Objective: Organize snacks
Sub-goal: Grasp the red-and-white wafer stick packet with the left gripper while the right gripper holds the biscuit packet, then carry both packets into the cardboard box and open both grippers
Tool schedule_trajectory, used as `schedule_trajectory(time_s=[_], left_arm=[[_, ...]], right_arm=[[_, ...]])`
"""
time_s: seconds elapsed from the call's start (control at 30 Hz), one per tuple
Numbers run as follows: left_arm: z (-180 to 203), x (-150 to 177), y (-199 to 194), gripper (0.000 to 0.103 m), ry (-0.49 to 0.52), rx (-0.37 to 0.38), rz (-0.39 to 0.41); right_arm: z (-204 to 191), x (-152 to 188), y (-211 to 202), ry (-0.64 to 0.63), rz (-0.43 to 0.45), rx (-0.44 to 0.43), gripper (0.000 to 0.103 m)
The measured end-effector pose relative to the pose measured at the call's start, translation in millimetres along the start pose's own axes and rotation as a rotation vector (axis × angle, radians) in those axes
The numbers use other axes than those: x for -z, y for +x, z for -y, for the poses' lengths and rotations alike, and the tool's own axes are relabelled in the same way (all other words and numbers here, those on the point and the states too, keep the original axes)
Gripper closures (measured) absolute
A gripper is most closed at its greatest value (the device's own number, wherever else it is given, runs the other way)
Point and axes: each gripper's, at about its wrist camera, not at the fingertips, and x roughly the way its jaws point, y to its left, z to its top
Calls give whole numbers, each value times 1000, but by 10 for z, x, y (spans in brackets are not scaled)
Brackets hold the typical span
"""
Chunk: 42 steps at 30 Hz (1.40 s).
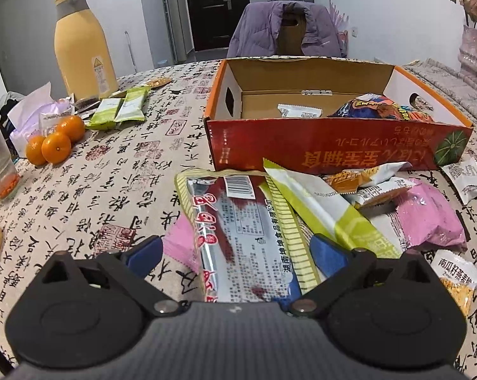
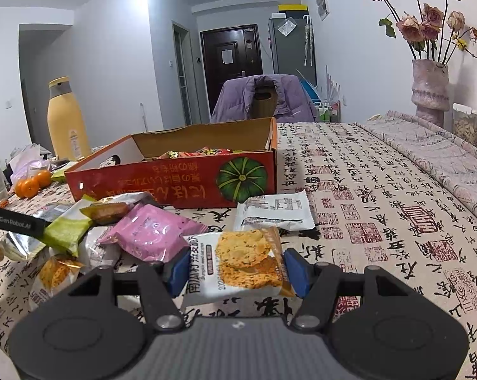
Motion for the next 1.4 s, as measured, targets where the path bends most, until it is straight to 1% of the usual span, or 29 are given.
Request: schedule_trajectory(time_s=[0.03,0.07,0.1,0.13,0.17,0.27,0.33,0.47,0.53,0.57,0.63,0.8,1.07,1.4], left_arm=[[-11,10,0,10,-3,16,-2],[-19,16,-6,12,-5,30,0],[-22,24,-17,18,-3,45,4],[-21,33,-27,27,-1,65,9],[-24,44,-38,28,0,86,13],[-36,79,-56,30,8,99,29],[-69,98,-69,34,4,111,38],[-115,133,-108,39,2,110,53],[-137,142,-146,46,5,110,70],[-141,142,-169,48,9,107,81],[-150,138,-228,59,22,101,105],[-206,149,-255,63,26,106,110],[-354,163,-305,64,11,113,123],[-408,107,-530,64,14,121,194]], right_arm=[[-1,-3,2,-1,-1,0,41],[-2,-4,3,-1,-2,1,41],[-5,-3,1,-1,-2,1,41],[-9,-5,0,-1,-2,1,41],[-9,-5,0,-3,-2,1,41],[-26,-10,-9,-7,-1,5,41],[-36,-19,-15,-8,0,8,41],[-68,-33,-25,-16,1,10,41],[-86,-37,-26,-21,1,9,41],[-96,-39,-24,-23,0,9,41],[-123,-42,-19,-27,0,8,41],[-176,-46,-20,-38,0,4,41],[-192,-54,-42,-43,5,8,41],[-228,-47,-37,-46,5,4,41]])
